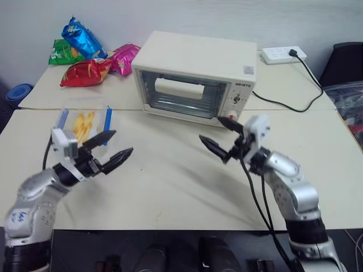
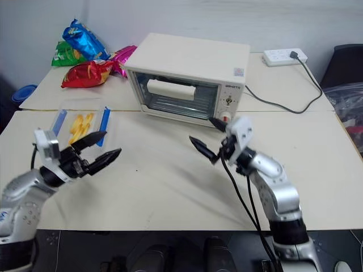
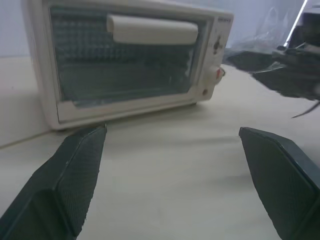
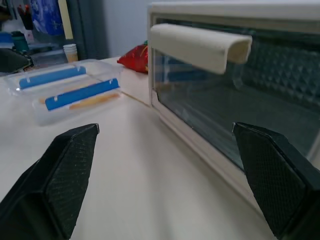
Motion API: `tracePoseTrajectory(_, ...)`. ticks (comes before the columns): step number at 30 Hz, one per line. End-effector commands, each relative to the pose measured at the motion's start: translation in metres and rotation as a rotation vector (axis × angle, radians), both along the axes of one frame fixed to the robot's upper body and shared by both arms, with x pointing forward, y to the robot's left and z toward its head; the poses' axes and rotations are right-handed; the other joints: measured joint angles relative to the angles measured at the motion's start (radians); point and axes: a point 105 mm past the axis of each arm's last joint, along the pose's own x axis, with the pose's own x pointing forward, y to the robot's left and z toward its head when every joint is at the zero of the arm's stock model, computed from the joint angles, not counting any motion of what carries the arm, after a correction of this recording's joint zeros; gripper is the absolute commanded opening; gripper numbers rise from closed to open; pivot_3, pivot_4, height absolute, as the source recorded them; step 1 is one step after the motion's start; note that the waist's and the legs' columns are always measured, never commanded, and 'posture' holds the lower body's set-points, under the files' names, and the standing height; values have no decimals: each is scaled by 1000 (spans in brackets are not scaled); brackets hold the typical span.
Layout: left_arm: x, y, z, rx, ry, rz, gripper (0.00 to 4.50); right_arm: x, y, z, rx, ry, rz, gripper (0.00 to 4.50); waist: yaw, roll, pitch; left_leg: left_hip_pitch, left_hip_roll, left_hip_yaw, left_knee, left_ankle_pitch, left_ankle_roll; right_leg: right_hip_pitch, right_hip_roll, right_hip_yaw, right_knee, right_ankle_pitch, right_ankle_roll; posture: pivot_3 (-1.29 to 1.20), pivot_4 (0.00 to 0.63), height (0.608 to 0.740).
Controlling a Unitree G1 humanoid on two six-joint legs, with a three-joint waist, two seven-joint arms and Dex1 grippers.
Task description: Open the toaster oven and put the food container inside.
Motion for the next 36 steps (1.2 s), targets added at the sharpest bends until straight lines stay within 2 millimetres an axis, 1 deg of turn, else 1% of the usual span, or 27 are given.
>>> tracePoseTrajectory(1,0,0,22,-30,-31,-48,4500,18,-1,13,26,27,-29,4452,0,0,0,0,0,0,0,0,0,0,0,-1,-1,0,0,0,150,740)
tracePoseTrajectory(3,1,-3,26,-37,-37,-54,4500,24,4,17,13,21,-25,4452,-3,0,0,-1,0,0,0,0,0,0,0,-1,-1,0,0,0,150,740)
tracePoseTrajectory(6,1,-10,22,-38,-31,-58,4500,26,15,21,5,11,11,4452,-7,0,0,-2,0,0,-1,0,1,-1,0,0,0,0,0,0,150,740)
tracePoseTrajectory(10,1,-14,16,-36,-20,-54,4500,21,31,28,4,-5,74,4452,-19,0,0,-2,0,1,0,0,0,-2,0,0,0,0,0,0,150,740)
tracePoseTrajectory(15,5,-8,15,-62,-17,-14,4500,11,46,35,-9,-58,145,4452,-26,0,0,-2,0,1,0,0,0,-2,0,0,1,0,0,0,150,740)
tracePoseTrajectory(18,7,-5,14,-64,-9,4,4500,-2,54,27,-51,-57,217,4452,-26,0,0,-2,0,1,0,0,0,-3,0,0,1,0,0,0,150,740)
tracePoseTrajectory(20,9,-2,15,-67,-8,13,4500,-15,57,14,-96,-43,270,4452,-26,0,0,-2,0,1,-1,0,0,-3,0,0,1,0,0,0,150,740)
tracePoseTrajectory(23,14,3,23,-95,-27,20,3886,-32,57,-7,-173,-32,324,4500,-27,0,0,-2,0,1,-1,0,0,-3,0,0,1,0,0,0,150,740)
tracePoseTrajectory(24,16,5,29,-106,-47,20,3641,-37,56,-17,-224,-40,339,4500,-25,0,0,-2,0,1,-1,0,0,-3,0,0,0,0,0,0,150,740)
tracePoseTrajectory(26,26,11,47,-164,-97,40,3020,-45,54,-34,-302,-48,357,4500,-23,0,0,-2,0,1,0,0,0,-2,0,0,0,0,0,0,150,740)
tracePoseTrajectory(28,38,13,58,-184,-128,45,2391,-48,53,-43,-331,-59,362,4500,-18,-1,0,-2,0,1,1,0,0,-2,0,0,1,0,0,0,150,740)
tracePoseTrajectory(30,53,13,62,-164,-140,60,1725,-48,53,-47,-342,-67,359,4500,-18,-1,0,-2,-1,1,1,0,0,-2,0,0,1,0,1,0,150,740)
tracePoseTrajectory(33,77,3,54,-69,-118,63,829,-48,54,-52,-364,-82,356,4500,-26,-1,0,-2,-1,1,1,0,0,-3,0,-1,1,0,1,0,150,740)
tracePoseTrajectory(35,91,-4,39,36,-91,70,182,-48,52,-54,-368,-87,348,4500,-28,-1,0,-2,-1,1,0,0,0,-4,1,0,1,0,1,0,150,740)
tracePoseTrajectory(36,97,-8,29,91,-72,71,27,-47,48,-58,-374,-87,331,4500,-29,-1,0,-2,-1,1,0,0,0,-4,1,0,2,0,1,0,150,740)
